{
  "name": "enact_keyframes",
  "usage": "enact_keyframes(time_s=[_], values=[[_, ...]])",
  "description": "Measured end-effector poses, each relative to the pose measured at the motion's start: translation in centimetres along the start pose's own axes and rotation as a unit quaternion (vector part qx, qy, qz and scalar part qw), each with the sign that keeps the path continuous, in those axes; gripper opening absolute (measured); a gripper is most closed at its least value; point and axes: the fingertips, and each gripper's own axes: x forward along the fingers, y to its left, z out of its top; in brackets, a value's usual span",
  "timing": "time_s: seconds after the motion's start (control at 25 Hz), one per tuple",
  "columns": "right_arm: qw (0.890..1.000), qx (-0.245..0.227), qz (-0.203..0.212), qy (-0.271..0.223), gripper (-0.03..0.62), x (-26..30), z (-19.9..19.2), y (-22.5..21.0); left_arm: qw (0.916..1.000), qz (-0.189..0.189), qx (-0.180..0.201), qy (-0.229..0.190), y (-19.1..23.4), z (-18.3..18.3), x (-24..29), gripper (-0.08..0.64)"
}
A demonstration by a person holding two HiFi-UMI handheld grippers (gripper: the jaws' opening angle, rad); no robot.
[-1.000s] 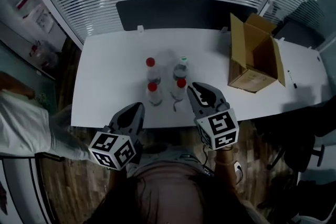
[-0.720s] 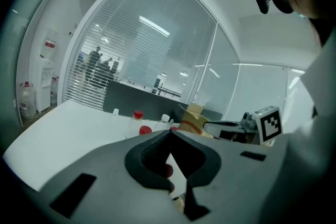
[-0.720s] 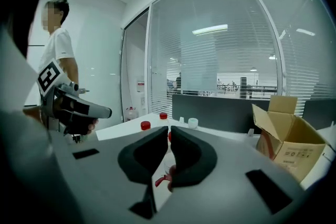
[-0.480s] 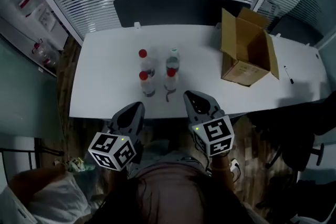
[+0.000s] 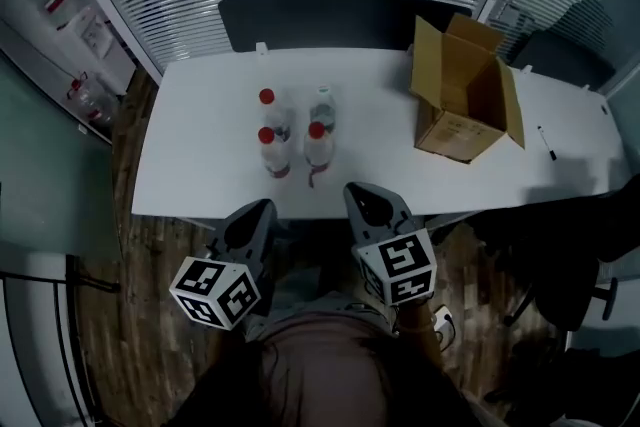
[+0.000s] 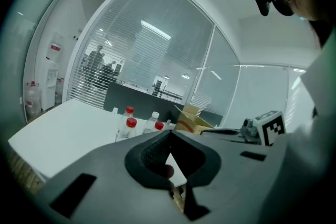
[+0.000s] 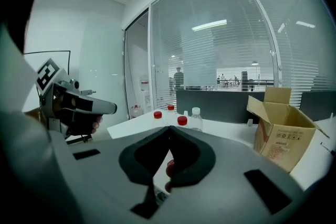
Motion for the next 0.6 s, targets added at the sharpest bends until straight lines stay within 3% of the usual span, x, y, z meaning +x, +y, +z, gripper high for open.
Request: enact_keyframes(time_s=[0.6], values=[[0.999, 0.041, 0.008, -0.016, 0.023, -2.0, -0.6, -0.7, 0.9999, -0.003, 0.011, 0.007, -2.5, -0.5, 0.7, 0.008]])
